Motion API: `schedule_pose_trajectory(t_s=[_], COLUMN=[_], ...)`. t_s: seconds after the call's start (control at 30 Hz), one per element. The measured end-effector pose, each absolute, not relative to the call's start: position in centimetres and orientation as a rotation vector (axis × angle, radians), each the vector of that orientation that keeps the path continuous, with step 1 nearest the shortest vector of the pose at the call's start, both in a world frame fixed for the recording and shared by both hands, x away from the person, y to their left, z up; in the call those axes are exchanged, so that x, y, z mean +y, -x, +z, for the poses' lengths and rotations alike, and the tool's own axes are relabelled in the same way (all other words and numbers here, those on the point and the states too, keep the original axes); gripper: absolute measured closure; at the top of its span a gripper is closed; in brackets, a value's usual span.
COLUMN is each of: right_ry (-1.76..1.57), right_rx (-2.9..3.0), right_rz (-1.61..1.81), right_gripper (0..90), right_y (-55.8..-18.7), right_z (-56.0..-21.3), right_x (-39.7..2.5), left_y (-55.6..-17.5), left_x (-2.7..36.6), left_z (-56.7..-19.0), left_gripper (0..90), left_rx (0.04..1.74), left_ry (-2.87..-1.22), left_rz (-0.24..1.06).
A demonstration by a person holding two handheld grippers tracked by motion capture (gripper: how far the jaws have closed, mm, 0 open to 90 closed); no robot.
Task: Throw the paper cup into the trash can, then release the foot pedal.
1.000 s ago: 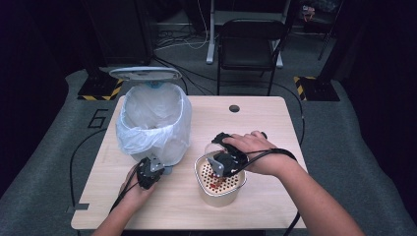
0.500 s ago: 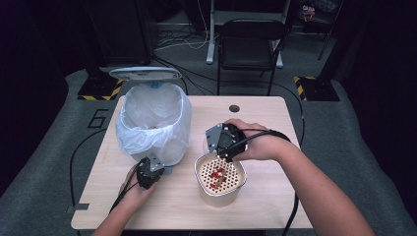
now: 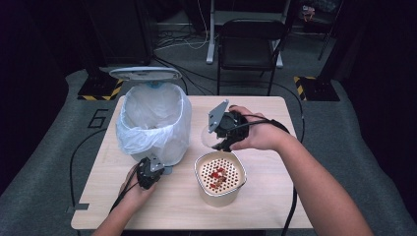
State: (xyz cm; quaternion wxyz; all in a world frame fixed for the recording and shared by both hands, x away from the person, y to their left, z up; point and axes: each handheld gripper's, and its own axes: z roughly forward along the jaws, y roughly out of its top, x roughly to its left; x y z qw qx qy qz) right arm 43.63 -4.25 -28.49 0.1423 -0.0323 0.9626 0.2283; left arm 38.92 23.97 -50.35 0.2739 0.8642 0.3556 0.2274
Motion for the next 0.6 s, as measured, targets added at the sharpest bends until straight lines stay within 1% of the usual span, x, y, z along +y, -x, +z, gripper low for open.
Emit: schedule_pose_trajectory(t_s=[0.1, 0.2, 0.6], right_ry=[0.072, 0.024, -0.161], right_rx=[2.774, 2.784, 2.821], right_rz=[0.697, 0.808, 0.922], right_gripper=[42.9, 42.9, 42.7], right_y=[-43.9, -44.4, -46.5], right_z=[-28.1, -27.2, -24.1], right_x=[-4.1, -3.7, -2.1], left_y=[-38.9, -38.9, -38.9], left_x=[23.9, 24.1, 24.1], left_z=[-50.4, -50.2, -50.2], left_gripper=[90.0, 90.0, 90.0], left_rx=[0.968, 0.969, 0.965], left_ry=[-2.314, -2.332, -2.333], left_rz=[0.604, 0.599, 0.597])
